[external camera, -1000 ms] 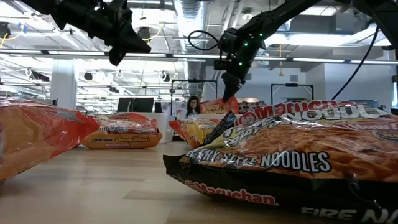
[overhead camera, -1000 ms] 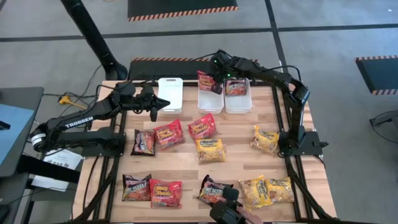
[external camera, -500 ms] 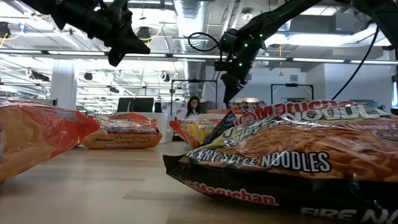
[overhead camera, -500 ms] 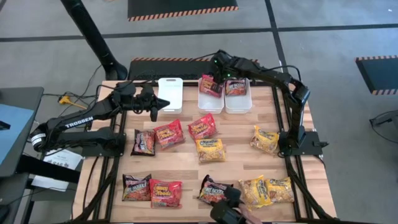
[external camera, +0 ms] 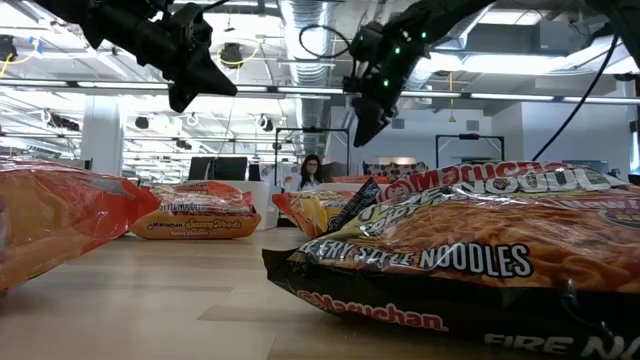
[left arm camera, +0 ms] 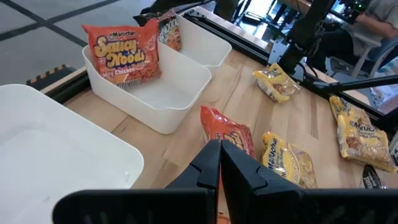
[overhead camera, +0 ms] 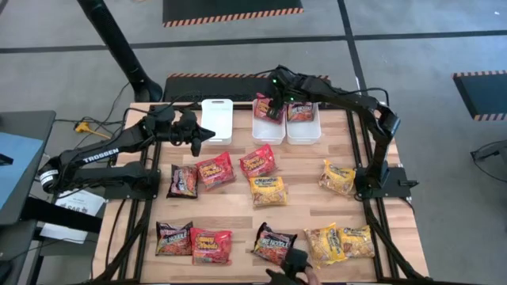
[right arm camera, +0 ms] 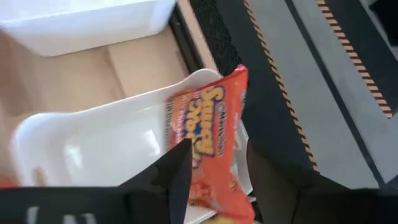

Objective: Sort Maruchan noodles
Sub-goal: Put the yellow noodle pack into the left white bin

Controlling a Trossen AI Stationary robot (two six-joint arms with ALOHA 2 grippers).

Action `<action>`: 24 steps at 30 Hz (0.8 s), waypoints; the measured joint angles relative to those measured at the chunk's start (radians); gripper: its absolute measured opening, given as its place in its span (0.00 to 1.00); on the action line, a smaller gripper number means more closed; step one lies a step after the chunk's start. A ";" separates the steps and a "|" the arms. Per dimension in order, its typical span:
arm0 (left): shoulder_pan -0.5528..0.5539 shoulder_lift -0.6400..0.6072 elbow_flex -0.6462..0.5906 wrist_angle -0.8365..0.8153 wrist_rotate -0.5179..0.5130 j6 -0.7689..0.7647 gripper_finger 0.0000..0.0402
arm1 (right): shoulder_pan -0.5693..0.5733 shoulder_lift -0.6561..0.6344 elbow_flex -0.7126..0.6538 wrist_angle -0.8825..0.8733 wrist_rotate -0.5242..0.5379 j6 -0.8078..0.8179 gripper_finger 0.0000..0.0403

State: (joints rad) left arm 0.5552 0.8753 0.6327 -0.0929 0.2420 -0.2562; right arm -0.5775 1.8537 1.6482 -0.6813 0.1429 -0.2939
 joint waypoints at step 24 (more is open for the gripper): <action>0.000 -0.023 0.000 0.057 0.042 0.010 0.00 | 0.250 -0.175 0.000 -0.342 -0.159 0.384 0.63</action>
State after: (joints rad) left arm 0.5552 0.8526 0.6327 -0.0358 0.2839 -0.2464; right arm -0.3279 1.6790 1.6482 -1.0229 -0.0158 0.0897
